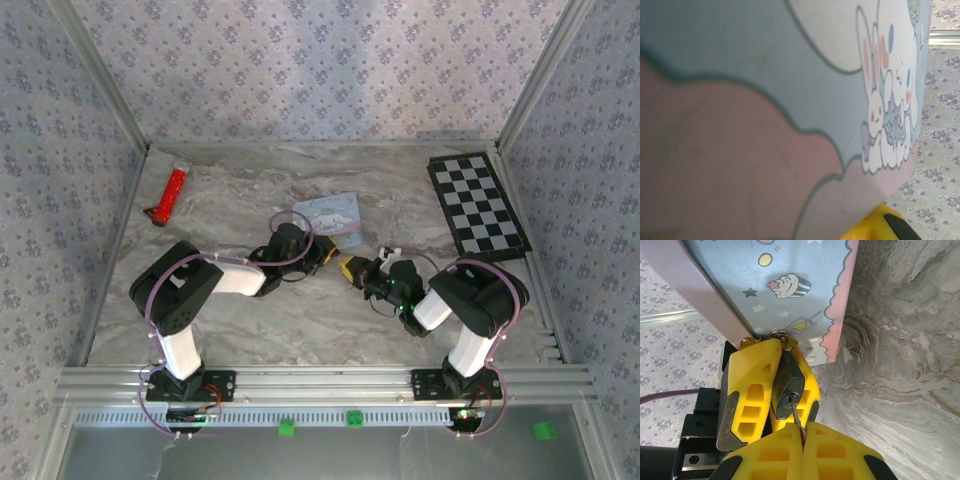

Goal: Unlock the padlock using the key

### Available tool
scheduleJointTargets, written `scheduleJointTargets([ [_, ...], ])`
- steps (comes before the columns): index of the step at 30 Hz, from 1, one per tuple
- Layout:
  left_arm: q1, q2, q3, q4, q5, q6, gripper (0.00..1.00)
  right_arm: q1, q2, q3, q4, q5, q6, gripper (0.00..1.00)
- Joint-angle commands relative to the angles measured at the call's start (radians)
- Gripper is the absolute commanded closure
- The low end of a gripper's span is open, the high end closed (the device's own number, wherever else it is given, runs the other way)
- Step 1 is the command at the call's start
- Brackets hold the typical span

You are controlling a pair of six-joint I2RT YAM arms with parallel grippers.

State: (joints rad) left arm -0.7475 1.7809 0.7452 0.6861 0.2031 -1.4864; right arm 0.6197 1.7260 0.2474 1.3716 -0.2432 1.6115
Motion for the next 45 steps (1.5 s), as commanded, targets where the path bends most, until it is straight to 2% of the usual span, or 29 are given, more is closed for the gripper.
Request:
scheduleJointTargets([
  [1,-0.028,-0.038,0.036,0.049,0.052,-0.016,0.95,-0.012,0.002,0.058,0.021,0.000,0.024,1.00],
  [5,-0.031,-0.038,0.040,0.052,0.053,-0.020,0.95,-0.011,-0.027,0.076,0.008,-0.019,0.012,1.00],
  [11,-0.039,-0.052,0.040,0.050,0.050,-0.021,0.95,-0.111,0.039,0.058,0.021,-0.086,0.034,1.00],
  [18,-0.052,-0.058,0.046,0.050,0.042,-0.026,0.95,-0.058,0.001,0.108,0.020,-0.080,0.027,1.00],
  [22,-0.054,-0.052,0.055,0.052,0.044,-0.028,0.95,0.007,0.022,0.131,0.021,-0.063,0.031,1.00],
  [26,-0.054,-0.052,0.062,0.046,0.044,-0.025,0.95,0.028,0.038,0.128,0.021,-0.051,0.025,1.00],
  [37,-0.055,-0.057,0.060,0.003,0.045,0.002,0.95,-0.127,-0.049,0.076,-0.042,-0.088,-0.025,1.00],
  [40,-0.058,-0.054,0.059,-0.008,0.040,0.013,0.95,-0.127,-0.094,0.098,-0.144,-0.094,-0.065,1.00],
  [45,-0.060,-0.052,0.069,-0.026,0.038,0.024,0.95,-0.134,-0.111,0.103,-0.163,-0.100,-0.069,1.00],
])
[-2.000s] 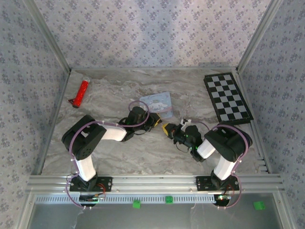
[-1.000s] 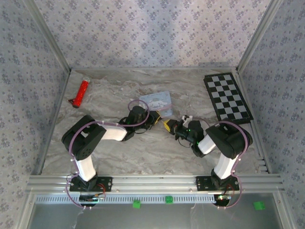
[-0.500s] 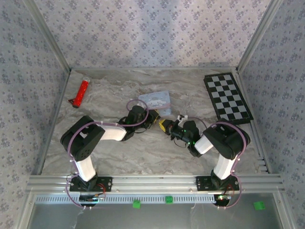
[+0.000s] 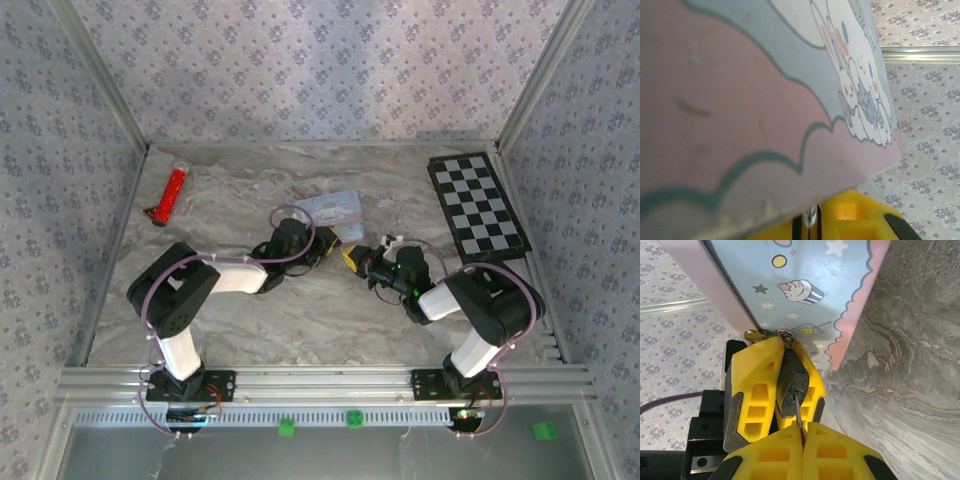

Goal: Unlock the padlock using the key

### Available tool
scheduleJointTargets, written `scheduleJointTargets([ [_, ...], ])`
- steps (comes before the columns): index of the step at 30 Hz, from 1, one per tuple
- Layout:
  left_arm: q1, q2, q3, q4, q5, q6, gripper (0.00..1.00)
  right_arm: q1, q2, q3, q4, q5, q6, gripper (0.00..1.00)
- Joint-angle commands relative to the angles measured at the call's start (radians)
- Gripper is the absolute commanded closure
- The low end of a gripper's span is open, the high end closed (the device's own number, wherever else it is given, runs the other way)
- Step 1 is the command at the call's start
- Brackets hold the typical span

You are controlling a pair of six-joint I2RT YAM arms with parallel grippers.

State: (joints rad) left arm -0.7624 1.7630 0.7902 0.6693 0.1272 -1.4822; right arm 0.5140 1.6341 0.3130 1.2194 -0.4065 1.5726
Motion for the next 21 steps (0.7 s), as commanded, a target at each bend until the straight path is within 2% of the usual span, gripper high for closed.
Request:
scheduleJointTargets([
  [1,-0.047,-0.033,0.027,-0.011,0.114,0.022,0.95,-0.029,-0.015,0.041,-0.011,0.059,-0.027,1.00],
  [7,-0.057,-0.021,0.041,-0.018,0.114,0.025,0.95,-0.017,0.016,0.052,0.067,0.037,0.038,1.00],
  [12,-0.058,-0.016,0.038,-0.011,0.113,0.023,0.95,-0.011,-0.103,0.076,-0.162,0.050,-0.062,1.00],
  [17,-0.066,-0.016,0.041,-0.008,0.112,0.023,0.95,-0.019,-0.136,0.078,-0.195,0.053,-0.081,1.00],
  [21,-0.074,-0.011,0.048,-0.002,0.116,0.019,0.95,-0.005,-0.097,0.089,-0.138,0.043,-0.065,1.00],
])
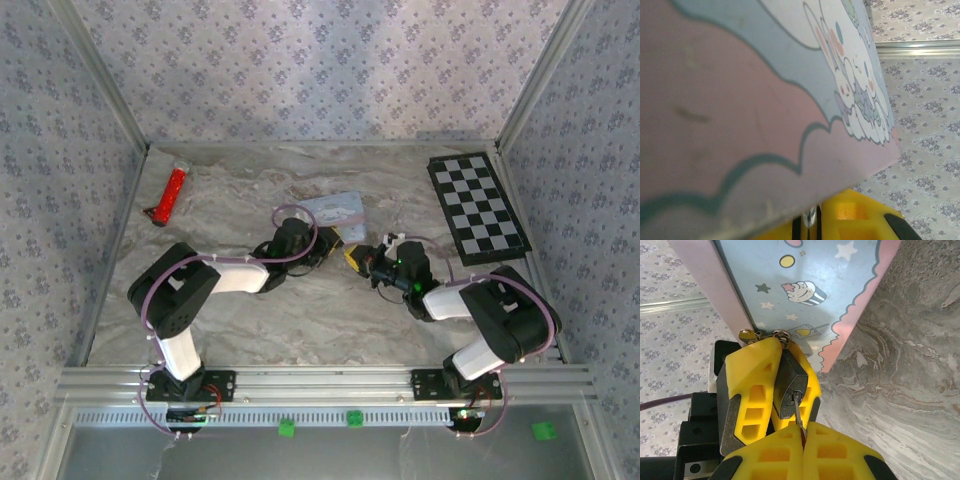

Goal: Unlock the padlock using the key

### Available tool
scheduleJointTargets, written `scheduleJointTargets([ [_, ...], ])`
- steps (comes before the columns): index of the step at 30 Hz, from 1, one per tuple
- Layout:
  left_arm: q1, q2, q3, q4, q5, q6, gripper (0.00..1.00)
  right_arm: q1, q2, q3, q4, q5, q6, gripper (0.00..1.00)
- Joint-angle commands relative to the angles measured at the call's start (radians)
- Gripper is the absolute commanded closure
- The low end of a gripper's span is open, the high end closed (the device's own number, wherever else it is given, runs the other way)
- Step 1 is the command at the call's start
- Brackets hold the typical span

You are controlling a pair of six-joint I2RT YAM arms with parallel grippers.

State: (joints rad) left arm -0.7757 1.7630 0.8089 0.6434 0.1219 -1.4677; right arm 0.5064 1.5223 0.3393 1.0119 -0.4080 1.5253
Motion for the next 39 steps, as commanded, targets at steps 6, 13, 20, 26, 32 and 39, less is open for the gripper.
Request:
scheduleJointTargets([
  [6,-0.075,-0.013,0.034,0.021,0.119,0.003,0.95,0.027,0.016,0.094,0.066,0.045,-0.030,1.00],
  [13,-0.077,-0.010,0.029,0.035,0.120,-0.004,0.95,0.001,0.004,0.082,0.018,0.043,-0.048,1.00],
  [20,-0.089,-0.019,0.035,0.031,0.118,-0.007,0.95,-0.038,0.071,0.073,0.115,0.014,-0.009,1.00],
  [26,-0.101,-0.008,0.049,0.035,0.120,-0.010,0.95,0.031,0.083,0.109,0.115,0.034,-0.014,1.00],
  [32,-0.103,-0.011,0.047,0.036,0.122,-0.013,0.95,-0.045,0.077,0.072,0.089,0.021,-0.038,1.00],
  [39,-0.112,-0.022,0.056,0.031,0.127,-0.013,0.95,-0.115,0.129,0.067,0.140,-0.019,-0.033,1.00],
])
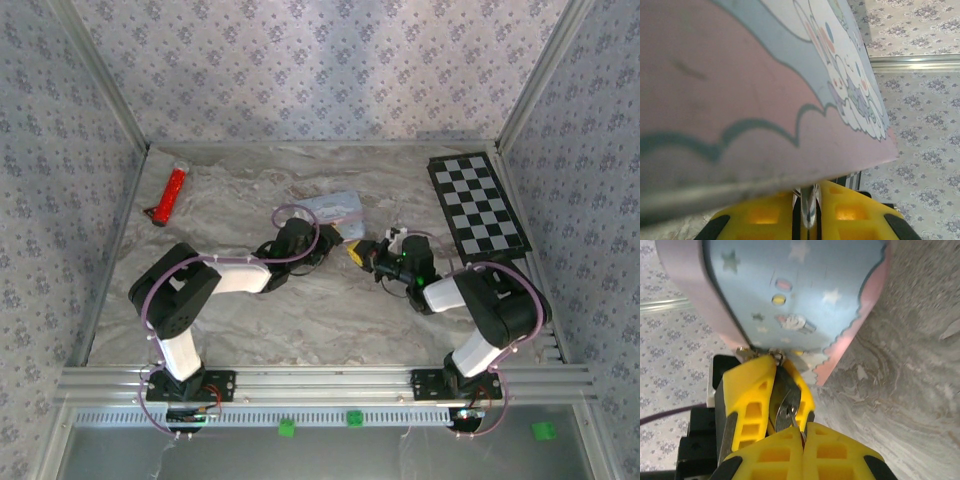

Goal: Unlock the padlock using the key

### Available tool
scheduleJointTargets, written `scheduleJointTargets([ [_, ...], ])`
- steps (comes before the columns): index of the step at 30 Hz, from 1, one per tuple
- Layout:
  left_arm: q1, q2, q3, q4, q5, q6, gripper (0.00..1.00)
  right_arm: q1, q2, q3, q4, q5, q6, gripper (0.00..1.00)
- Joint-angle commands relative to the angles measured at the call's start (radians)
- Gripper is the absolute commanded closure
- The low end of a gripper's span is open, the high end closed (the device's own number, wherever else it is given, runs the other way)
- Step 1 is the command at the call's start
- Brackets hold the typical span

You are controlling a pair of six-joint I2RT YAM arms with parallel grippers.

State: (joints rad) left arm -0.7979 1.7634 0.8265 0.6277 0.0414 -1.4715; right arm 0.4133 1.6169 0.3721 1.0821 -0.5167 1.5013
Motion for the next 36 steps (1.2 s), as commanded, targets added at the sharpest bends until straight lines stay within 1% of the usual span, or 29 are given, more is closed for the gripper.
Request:
scheduleJointTargets([
  [1,-0.091,-0.022,0.040,0.047,0.207,-0.010,0.95,-0.009,0.037,0.042,0.073,0.089,-0.008,1.00],
  [9,-0.092,-0.013,0.056,0.039,0.208,-0.009,0.95,0.108,0.003,0.097,0.048,0.112,-0.008,1.00],
  [16,-0.092,-0.010,0.059,0.037,0.207,-0.009,0.95,0.117,-0.018,0.091,0.035,0.114,-0.011,1.00],
  [20,-0.091,-0.012,0.059,0.034,0.204,-0.010,0.95,0.152,-0.029,0.096,0.019,0.129,-0.011,1.00],
  [27,-0.087,-0.025,0.060,0.049,0.195,-0.015,0.95,0.208,0.013,0.073,0.092,0.172,0.019,1.00],
  [31,-0.088,-0.027,0.066,0.056,0.201,-0.019,0.95,0.191,0.072,0.067,0.164,0.169,0.044,1.00],
  [36,-0.093,-0.052,0.050,0.052,0.201,-0.019,0.95,0.076,0.108,0.034,0.183,0.147,0.028,1.00],
])
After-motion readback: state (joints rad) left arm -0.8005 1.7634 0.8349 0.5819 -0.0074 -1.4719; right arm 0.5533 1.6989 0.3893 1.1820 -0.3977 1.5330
